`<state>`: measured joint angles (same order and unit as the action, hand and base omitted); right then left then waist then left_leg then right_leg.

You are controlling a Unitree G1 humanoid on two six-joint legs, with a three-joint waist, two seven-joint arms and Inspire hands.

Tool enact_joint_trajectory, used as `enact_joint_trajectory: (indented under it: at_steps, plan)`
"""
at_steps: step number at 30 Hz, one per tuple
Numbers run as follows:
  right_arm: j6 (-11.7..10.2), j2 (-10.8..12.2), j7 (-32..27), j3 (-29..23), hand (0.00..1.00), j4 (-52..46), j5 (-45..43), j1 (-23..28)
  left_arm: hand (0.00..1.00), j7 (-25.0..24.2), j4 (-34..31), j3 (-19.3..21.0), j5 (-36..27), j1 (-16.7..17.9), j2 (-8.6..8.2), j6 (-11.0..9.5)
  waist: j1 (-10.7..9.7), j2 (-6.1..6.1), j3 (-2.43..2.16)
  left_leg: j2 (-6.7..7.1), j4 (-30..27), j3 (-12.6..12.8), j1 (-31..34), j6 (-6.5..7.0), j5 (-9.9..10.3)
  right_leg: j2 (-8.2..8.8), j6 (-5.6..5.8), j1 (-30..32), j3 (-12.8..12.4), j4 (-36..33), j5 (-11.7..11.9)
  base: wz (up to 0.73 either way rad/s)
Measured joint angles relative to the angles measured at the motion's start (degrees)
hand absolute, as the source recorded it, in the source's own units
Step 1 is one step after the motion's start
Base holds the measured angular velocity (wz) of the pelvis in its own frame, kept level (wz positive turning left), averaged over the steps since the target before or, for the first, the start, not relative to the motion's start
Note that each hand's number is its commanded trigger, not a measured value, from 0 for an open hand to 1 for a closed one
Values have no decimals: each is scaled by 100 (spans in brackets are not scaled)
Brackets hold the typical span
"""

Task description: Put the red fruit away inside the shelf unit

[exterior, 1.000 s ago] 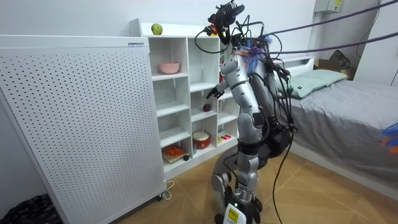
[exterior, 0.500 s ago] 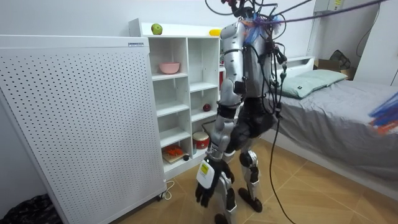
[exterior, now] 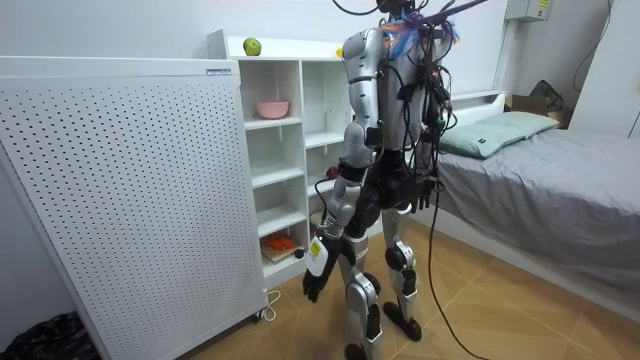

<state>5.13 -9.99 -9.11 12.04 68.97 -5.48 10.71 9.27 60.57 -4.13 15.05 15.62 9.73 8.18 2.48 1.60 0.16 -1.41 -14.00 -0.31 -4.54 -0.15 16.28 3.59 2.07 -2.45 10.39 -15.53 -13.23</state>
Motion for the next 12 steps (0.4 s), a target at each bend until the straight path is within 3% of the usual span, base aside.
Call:
enact_joint_trajectory:
  at_steps: [7,12]
  plan:
    - [379,108,398,-267,0,-15,-186,41,0,-333,11,-4,491,-99,-46,254,-131,1,11,-5,53,128,-259,2,1,-35,15,-136,-235,-32,-12,-10]
    - [446,147,585,-335,0,-14,-334,4,0,-392,26,0,599,-103,-69,300,-223,2,14,-10,51,187,-325,4,3,-54,13,-148,-330,-63,-11,-8]
